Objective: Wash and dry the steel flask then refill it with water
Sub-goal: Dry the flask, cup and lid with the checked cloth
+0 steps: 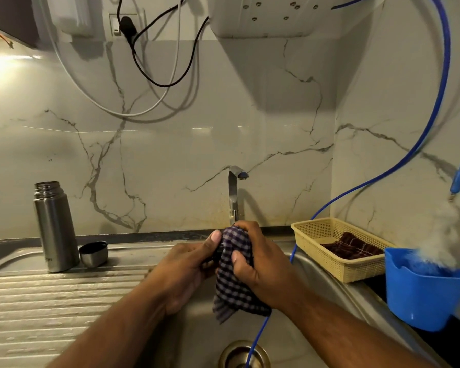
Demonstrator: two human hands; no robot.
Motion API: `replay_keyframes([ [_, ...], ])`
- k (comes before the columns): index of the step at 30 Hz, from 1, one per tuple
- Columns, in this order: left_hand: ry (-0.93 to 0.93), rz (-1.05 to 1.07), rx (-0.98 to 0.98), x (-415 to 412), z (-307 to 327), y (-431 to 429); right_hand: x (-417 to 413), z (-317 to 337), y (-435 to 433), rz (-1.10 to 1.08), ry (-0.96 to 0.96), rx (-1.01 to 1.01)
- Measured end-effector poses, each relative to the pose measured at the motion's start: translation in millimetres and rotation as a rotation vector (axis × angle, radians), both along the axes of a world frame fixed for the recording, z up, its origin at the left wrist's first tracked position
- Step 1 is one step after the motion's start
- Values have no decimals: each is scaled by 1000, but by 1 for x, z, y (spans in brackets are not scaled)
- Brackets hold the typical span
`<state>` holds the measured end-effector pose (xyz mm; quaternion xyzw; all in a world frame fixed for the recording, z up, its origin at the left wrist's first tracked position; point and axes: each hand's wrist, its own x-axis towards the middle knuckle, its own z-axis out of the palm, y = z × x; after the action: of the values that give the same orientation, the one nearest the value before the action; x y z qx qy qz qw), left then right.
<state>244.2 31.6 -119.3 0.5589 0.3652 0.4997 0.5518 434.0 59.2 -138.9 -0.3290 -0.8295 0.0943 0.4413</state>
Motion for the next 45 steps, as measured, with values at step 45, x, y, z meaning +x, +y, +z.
replay_keyframes([
  [45, 297, -9, 242, -14, -20, 16, 4, 10, -7, 27, 55, -212],
])
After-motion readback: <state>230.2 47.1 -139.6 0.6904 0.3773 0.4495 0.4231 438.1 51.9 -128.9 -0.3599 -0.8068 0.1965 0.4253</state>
